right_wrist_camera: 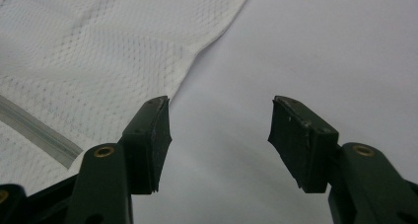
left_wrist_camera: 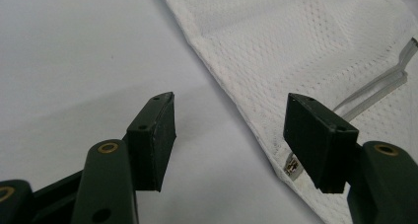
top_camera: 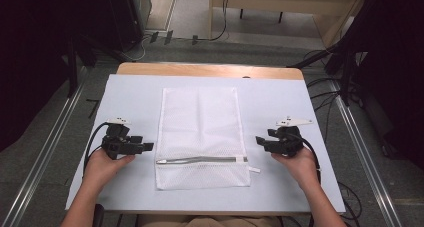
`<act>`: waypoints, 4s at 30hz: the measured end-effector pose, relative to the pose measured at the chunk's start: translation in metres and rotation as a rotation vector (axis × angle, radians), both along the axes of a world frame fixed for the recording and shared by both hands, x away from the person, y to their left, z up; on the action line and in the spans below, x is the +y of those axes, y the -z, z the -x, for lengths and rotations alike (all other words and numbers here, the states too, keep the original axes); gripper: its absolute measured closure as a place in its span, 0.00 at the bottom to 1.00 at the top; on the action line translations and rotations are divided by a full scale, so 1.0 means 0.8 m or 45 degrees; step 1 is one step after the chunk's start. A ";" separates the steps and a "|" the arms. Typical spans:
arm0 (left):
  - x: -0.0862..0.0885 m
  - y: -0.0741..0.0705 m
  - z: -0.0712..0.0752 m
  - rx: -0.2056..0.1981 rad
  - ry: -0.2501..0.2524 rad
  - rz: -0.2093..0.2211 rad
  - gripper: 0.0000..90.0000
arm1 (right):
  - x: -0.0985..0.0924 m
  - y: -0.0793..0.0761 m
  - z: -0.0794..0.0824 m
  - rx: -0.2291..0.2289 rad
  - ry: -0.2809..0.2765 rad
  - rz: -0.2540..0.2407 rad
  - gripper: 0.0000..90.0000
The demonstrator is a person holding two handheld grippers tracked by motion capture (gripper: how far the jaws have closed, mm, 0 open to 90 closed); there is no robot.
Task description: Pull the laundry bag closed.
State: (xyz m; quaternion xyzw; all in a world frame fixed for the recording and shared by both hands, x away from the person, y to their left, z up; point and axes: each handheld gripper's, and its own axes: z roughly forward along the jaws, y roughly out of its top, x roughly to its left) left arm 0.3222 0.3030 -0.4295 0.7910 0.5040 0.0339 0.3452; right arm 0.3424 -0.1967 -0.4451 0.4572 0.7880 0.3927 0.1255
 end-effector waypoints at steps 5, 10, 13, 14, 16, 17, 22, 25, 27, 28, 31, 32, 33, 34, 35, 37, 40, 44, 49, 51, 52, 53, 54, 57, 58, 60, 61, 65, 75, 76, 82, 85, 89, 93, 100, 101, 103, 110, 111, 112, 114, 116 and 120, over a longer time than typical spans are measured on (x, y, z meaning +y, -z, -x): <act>0.000 0.001 0.000 0.008 0.005 -0.012 0.41 | 0.001 -0.002 0.000 0.022 0.020 0.004 0.51; -0.001 0.000 0.000 0.005 0.007 0.002 0.42 | 0.005 -0.005 0.002 0.020 0.011 -0.008 0.52; 0.000 -0.001 0.001 0.000 0.004 0.005 0.42 | 0.009 -0.007 0.005 0.013 -0.004 -0.004 0.52; 0.000 -0.001 0.001 0.002 0.005 0.008 0.42 | 0.010 -0.007 0.006 0.017 -0.006 -0.008 0.52; 0.000 -0.002 0.001 -0.003 0.003 0.007 0.42 | 0.013 -0.008 0.007 0.021 -0.025 -0.013 0.53; 0.001 -0.002 0.002 -0.007 0.007 0.014 0.42 | 0.015 -0.009 0.008 0.019 -0.035 -0.014 0.54; 0.002 -0.004 0.006 -0.020 -0.002 0.026 0.42 | 0.022 -0.014 0.012 -0.001 -0.060 -0.021 0.54; 0.003 -0.006 0.009 -0.024 -0.006 0.026 0.43 | 0.031 -0.015 0.013 -0.024 -0.094 0.002 0.51; 0.003 -0.007 0.011 -0.032 -0.002 0.031 0.43 | 0.033 -0.015 0.013 -0.030 -0.094 0.018 0.52; 0.002 -0.008 0.012 -0.032 -0.009 0.030 0.43 | 0.034 -0.015 0.013 -0.033 -0.108 0.020 0.53; 0.002 -0.010 0.015 -0.025 -0.025 0.055 0.43 | 0.039 -0.017 0.014 -0.033 -0.127 -0.006 0.54; 0.003 -0.011 0.015 -0.026 -0.022 0.054 0.43 | 0.040 -0.018 0.014 -0.037 -0.141 -0.015 0.55; 0.003 -0.011 0.016 -0.031 -0.021 0.052 0.43 | 0.042 -0.019 0.015 -0.035 -0.150 -0.023 0.55; 0.003 -0.011 0.017 -0.031 -0.022 0.049 0.43 | 0.045 -0.020 0.016 -0.034 -0.155 -0.027 0.55; 0.003 -0.012 0.018 -0.031 -0.023 0.050 0.43 | 0.047 -0.019 0.016 -0.035 -0.176 -0.022 0.56; 0.003 -0.012 0.021 -0.030 -0.017 0.043 0.43 | 0.053 -0.017 0.016 -0.049 -0.225 0.017 0.57; 0.002 -0.013 0.025 -0.047 0.002 0.020 0.44 | 0.057 -0.017 0.016 -0.048 -0.240 0.008 0.56; -0.001 -0.014 0.027 -0.047 0.020 0.024 0.44 | 0.062 -0.019 0.018 -0.079 -0.264 -0.010 0.58; -0.003 -0.013 0.028 -0.040 0.023 0.039 0.44 | 0.070 -0.024 0.018 -0.055 -0.267 -0.036 0.61; -0.002 -0.013 0.028 -0.037 0.029 0.032 0.44 | 0.075 -0.027 0.019 -0.055 -0.278 -0.024 0.63; -0.002 -0.013 0.029 -0.038 0.026 0.029 0.44 | 0.079 -0.028 0.019 -0.060 -0.287 -0.017 0.63; 0.000 -0.014 0.029 -0.035 0.026 0.030 0.44 | 0.082 -0.029 0.020 -0.056 -0.294 -0.020 0.64; 0.001 -0.014 0.029 -0.039 0.017 0.031 0.44 | 0.085 -0.030 0.020 -0.046 -0.299 -0.030 0.65; 0.004 -0.015 0.030 -0.040 0.012 0.038 0.45 | 0.093 -0.033 0.020 -0.039 -0.320 -0.029 0.66; 0.005 -0.015 0.031 -0.042 0.006 0.037 0.45 | 0.096 -0.033 0.021 -0.036 -0.330 -0.032 0.67; 0.007 -0.015 0.032 -0.044 0.009 0.038 0.46 | 0.101 -0.034 0.022 -0.035 -0.342 -0.033 0.67; 0.007 -0.015 0.032 -0.045 0.006 0.039 0.46 | 0.104 -0.034 0.022 -0.043 -0.348 -0.032 0.67; 0.007 -0.015 0.032 -0.040 0.004 0.042 0.47 | 0.114 -0.037 0.024 -0.046 -0.372 -0.034 0.69; 0.012 -0.011 0.031 -0.040 -0.009 0.058 0.48 | 0.140 -0.040 0.023 -0.045 -0.419 -0.055 0.76; 0.012 -0.011 0.032 -0.043 -0.009 0.052 0.49 | 0.147 -0.039 0.022 -0.040 -0.440 -0.064 0.76; 0.013 -0.010 0.035 -0.050 -0.013 0.060 0.49 | 0.166 -0.038 0.021 -0.020 -0.491 -0.052 0.82; 0.012 -0.009 0.034 -0.048 -0.009 0.057 0.49 | 0.178 -0.037 0.020 -0.017 -0.530 -0.049 0.85; 0.014 -0.010 0.037 -0.052 -0.012 0.051 0.49 | 0.187 -0.037 0.019 -0.009 -0.545 -0.056 0.85; 0.015 -0.009 0.035 -0.041 -0.007 0.057 0.49 | 0.199 -0.035 0.022 -0.001 -0.567 -0.052 0.85; 0.022 -0.009 0.033 -0.043 -0.021 0.051 0.49 | 0.220 -0.031 0.024 0.024 -0.612 -0.077 0.86; 0.023 -0.009 0.033 -0.046 -0.024 0.046 0.49 | 0.224 -0.031 0.025 0.021 -0.620 -0.079 0.86; 0.024 -0.009 0.032 -0.044 -0.029 0.046 0.49 | 0.231 -0.031 0.027 0.028 -0.625 -0.074 0.86; 0.024 -0.011 0.029 -0.053 -0.029 0.047 0.49 | 0.257 -0.024 0.031 0.055 -0.669 -0.062 0.87; 0.024 -0.011 0.028 -0.054 -0.028 0.045 0.49 | 0.261 -0.023 0.032 0.066 -0.667 -0.065 0.87; 0.024 -0.011 0.027 -0.055 -0.025 0.043 0.49 | 0.264 -0.021 0.032 0.073 -0.672 -0.067 0.88; 0.024 -0.011 0.026 -0.057 -0.025 0.039 0.49 | 0.271 -0.018 0.032 0.075 -0.680 -0.061 0.89; 0.024 -0.012 0.025 -0.059 -0.022 0.040 0.48 | 0.277 -0.017 0.033 0.079 -0.683 -0.058 0.91; 0.024 -0.012 0.023 -0.062 -0.019 0.046 0.48 | 0.288 -0.013 0.032 0.101 -0.695 -0.071 0.91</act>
